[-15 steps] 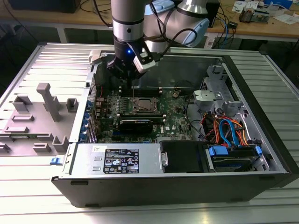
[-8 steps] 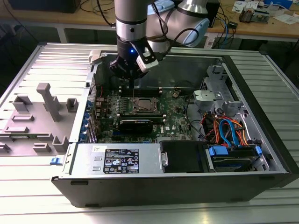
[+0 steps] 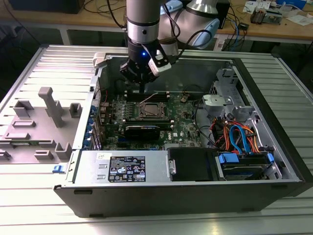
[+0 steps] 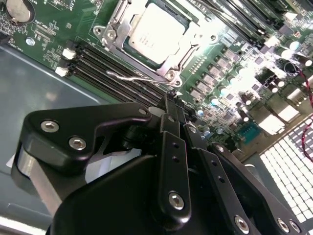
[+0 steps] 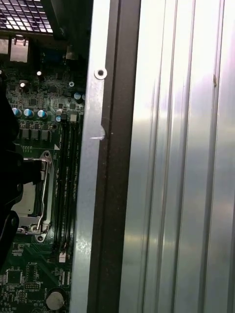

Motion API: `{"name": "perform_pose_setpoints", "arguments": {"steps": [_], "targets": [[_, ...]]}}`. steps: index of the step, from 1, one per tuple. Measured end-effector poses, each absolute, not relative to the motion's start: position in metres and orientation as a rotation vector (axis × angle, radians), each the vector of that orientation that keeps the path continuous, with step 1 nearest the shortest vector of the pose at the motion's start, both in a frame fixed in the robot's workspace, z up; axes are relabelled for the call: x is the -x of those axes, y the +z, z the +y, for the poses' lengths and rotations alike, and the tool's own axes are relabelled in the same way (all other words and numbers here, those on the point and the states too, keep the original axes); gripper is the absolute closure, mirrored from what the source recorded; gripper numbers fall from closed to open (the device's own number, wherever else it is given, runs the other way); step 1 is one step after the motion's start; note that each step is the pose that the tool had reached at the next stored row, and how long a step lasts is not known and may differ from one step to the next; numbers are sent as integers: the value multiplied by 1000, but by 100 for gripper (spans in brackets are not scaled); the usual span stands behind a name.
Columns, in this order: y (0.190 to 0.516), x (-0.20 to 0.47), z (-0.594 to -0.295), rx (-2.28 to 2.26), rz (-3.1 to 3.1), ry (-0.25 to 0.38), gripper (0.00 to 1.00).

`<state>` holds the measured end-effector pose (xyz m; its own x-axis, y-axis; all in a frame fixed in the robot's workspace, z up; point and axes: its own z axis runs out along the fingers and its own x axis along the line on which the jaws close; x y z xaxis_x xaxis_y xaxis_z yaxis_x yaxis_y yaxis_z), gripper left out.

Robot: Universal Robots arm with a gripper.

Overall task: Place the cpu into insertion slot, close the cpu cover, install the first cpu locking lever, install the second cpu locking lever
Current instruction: 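Install the first cpu locking lever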

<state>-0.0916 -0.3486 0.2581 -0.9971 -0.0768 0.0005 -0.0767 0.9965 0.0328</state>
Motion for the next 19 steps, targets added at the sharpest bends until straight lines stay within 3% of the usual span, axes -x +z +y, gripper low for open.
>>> {"name": "perform_pose_setpoints", "arguments": {"steps": [19], "targets": [[245,83,-352,-121,-3138,-72,89]]}}
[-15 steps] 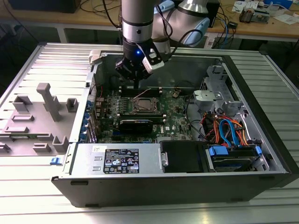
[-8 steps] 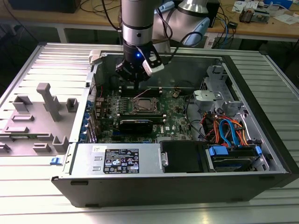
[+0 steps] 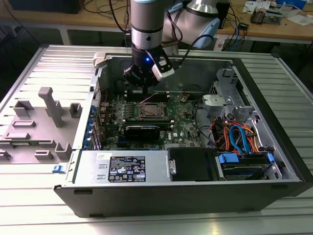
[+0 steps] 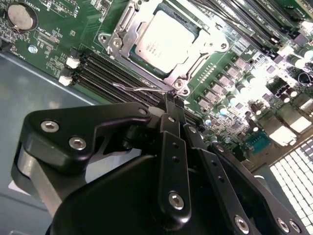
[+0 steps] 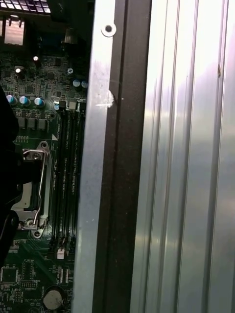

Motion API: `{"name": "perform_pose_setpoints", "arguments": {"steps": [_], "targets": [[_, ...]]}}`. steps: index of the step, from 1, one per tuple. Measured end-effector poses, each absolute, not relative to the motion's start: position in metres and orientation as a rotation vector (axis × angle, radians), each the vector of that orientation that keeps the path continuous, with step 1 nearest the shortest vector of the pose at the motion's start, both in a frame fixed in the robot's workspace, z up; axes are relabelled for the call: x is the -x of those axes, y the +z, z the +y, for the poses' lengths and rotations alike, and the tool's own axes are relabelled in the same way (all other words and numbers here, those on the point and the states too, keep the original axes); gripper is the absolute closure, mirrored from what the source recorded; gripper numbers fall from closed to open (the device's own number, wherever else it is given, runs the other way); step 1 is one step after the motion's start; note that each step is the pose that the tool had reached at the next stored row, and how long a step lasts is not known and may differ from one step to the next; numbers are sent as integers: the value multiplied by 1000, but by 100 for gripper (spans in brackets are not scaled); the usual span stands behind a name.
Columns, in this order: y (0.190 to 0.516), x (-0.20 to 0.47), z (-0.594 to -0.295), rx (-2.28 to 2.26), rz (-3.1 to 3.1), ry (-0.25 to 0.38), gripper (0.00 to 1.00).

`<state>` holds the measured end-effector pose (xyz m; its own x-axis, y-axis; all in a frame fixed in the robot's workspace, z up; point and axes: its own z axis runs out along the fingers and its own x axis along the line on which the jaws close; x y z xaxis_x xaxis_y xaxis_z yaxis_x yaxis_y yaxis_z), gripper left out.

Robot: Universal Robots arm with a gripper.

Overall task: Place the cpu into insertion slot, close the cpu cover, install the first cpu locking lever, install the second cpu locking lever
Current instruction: 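Install the first cpu locking lever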

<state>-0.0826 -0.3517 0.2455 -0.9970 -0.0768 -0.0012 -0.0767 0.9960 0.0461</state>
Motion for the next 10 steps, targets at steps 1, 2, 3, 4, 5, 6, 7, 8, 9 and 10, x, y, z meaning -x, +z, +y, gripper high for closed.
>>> {"name": "perform_pose_setpoints", "arguments": {"steps": [1,2,3,4,5,6,7,8,9,10], "targets": [[245,82,-352,-121,-3138,-72,89],[243,82,-352,-120,-3138,-73,89],[241,82,-352,-121,-3138,-72,89],[240,81,-352,-121,-3138,-72,89],[238,80,-352,-121,-3138,-72,89],[237,79,-352,-121,-3138,-72,89],[236,79,-352,-121,-3138,-73,89],[234,78,-352,-121,-3138,-73,89],[233,77,-352,-121,-3138,-73,89],[232,77,-352,-121,-3138,-72,89]]}}
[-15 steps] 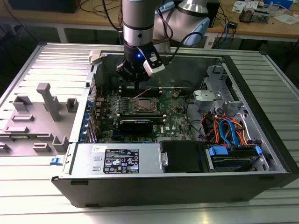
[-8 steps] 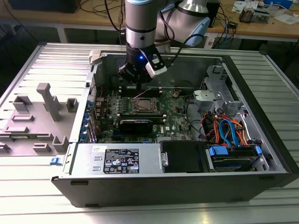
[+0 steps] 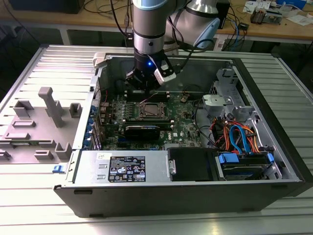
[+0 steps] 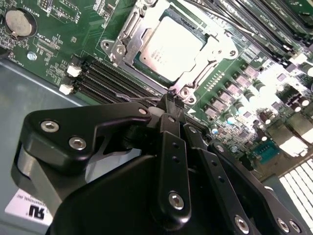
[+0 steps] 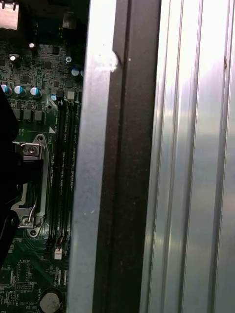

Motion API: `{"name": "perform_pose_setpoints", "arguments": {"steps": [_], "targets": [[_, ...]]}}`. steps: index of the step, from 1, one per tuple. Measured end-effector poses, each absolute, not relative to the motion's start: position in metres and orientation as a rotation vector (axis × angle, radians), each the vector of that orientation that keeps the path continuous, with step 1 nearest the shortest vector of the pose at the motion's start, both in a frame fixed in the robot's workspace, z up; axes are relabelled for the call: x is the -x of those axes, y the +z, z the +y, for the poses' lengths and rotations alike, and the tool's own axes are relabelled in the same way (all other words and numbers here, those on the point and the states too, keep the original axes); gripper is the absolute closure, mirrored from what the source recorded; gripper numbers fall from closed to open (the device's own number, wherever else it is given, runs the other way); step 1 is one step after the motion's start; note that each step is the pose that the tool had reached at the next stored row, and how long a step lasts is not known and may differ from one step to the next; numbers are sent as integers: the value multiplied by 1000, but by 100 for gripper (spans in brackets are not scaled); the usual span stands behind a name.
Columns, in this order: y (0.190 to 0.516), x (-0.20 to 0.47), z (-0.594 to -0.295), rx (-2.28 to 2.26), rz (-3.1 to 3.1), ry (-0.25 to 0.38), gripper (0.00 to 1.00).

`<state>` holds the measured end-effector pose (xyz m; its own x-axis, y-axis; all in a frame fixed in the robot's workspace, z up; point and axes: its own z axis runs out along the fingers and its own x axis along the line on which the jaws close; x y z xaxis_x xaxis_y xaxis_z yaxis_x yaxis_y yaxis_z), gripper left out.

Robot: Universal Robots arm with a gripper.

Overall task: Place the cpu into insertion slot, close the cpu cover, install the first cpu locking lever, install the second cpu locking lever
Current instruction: 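Install the first cpu locking lever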

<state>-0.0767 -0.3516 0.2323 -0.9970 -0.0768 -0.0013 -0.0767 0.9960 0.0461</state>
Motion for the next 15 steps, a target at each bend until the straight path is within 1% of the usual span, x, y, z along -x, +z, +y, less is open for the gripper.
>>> {"name": "perform_pose_setpoints", "arguments": {"steps": [15], "targets": [[227,73,-345,-121,-3138,-76,89]]}}
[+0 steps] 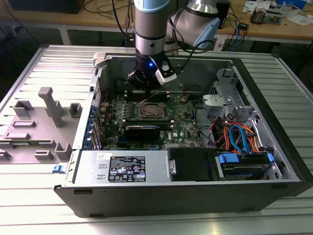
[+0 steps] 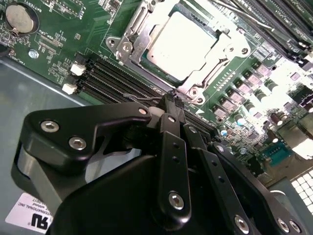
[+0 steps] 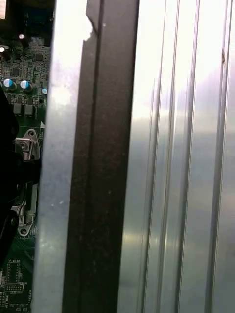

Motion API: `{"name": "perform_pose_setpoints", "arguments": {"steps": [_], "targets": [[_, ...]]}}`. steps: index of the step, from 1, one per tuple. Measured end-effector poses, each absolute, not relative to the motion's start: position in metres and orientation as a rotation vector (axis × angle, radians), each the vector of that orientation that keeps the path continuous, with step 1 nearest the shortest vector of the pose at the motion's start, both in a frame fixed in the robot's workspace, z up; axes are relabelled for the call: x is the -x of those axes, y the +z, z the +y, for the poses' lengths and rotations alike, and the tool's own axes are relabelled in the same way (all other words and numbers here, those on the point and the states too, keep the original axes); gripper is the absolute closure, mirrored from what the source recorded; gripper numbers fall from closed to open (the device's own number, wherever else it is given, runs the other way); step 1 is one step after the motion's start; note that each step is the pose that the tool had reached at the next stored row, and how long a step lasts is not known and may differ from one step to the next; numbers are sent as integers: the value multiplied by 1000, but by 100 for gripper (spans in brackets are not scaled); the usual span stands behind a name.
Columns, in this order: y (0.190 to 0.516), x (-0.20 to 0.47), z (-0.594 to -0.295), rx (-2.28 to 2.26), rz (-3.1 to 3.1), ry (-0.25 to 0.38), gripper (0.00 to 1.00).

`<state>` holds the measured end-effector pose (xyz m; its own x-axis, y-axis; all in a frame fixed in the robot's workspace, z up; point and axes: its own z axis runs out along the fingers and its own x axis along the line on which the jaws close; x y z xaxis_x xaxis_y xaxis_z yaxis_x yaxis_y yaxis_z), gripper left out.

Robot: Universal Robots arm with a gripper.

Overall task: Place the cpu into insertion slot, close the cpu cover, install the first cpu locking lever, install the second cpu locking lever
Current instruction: 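Install the first cpu locking lever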

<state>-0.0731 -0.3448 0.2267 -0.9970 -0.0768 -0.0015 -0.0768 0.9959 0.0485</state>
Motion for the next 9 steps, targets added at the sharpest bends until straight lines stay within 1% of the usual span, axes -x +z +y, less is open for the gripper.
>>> {"name": "perform_pose_setpoints", "arguments": {"steps": [9], "targets": [[222,61,-344,-121,-3138,-76,89]]}}
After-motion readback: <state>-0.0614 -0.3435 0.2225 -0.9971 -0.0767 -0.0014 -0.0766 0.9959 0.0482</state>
